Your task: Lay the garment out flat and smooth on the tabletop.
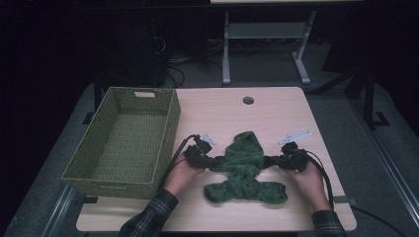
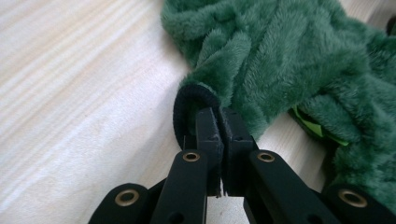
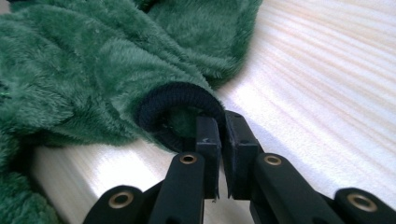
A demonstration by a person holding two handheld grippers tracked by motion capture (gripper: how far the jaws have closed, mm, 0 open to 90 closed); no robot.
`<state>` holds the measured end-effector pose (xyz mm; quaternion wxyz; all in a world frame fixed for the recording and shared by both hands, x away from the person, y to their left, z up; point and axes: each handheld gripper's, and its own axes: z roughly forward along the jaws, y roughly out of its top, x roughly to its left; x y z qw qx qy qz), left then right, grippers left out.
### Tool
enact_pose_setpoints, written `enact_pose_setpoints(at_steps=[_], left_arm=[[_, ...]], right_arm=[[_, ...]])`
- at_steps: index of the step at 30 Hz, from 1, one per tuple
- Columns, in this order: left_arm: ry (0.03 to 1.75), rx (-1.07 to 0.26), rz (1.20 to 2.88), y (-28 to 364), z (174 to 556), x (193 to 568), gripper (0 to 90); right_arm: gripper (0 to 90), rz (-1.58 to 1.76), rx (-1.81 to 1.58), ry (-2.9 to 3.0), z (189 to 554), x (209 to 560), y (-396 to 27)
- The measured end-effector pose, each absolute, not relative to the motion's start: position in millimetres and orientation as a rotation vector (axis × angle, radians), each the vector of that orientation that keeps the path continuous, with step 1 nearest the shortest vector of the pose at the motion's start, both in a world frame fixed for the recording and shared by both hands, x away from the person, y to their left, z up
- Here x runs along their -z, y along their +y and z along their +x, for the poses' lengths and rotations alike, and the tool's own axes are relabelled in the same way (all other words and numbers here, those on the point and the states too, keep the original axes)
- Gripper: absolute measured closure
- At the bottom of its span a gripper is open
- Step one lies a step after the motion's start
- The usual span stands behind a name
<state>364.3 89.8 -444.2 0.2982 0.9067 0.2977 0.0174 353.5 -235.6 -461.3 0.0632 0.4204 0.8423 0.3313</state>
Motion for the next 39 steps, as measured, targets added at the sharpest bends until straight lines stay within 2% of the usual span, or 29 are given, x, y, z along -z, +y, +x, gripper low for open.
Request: enact_pose_setpoints(at_steps=[3, 8, 11, 17, 21, 24, 29, 39], left_arm=[[0.777, -0.052, 2.412, 88, 363, 444, 85.0], [0.745, -0.078, 2.381, 94, 360, 423, 67.0], [0.721, -0.104, 2.35, 95, 360, 405, 62.1], [0.7, -0.146, 2.313, 85, 373, 388, 61.0], [0.685, -0.145, 2.305, 68, 391, 391, 59.5], [0.686, -0.165, 2.336, 55, 407, 400, 58.9], [0.706, -0.121, 2.34, 41, 425, 419, 58.3], [0.697, -0.068, 2.375, 32, 435, 445, 55.1]], right_arm=[[78.1, 1.278, -0.999, 2.545, 352, 461, -236], [67.4, 1.253, -1.039, 2.527, 346, 441, -243], [64.1, 1.242, -1.061, 2.496, 342, 422, -247], [62.4, 1.212, -1.12, 2.463, 344, 400, -247], [62.8, 1.214, -1.112, 2.468, 362, 398, -239], [62.8, 1.237, -1.089, 2.485, 377, 405, -232], [62.2, 1.276, -1.096, 2.479, 399, 424, -225], [65.4, 1.317, -1.045, 2.528, 417, 460, -215]])
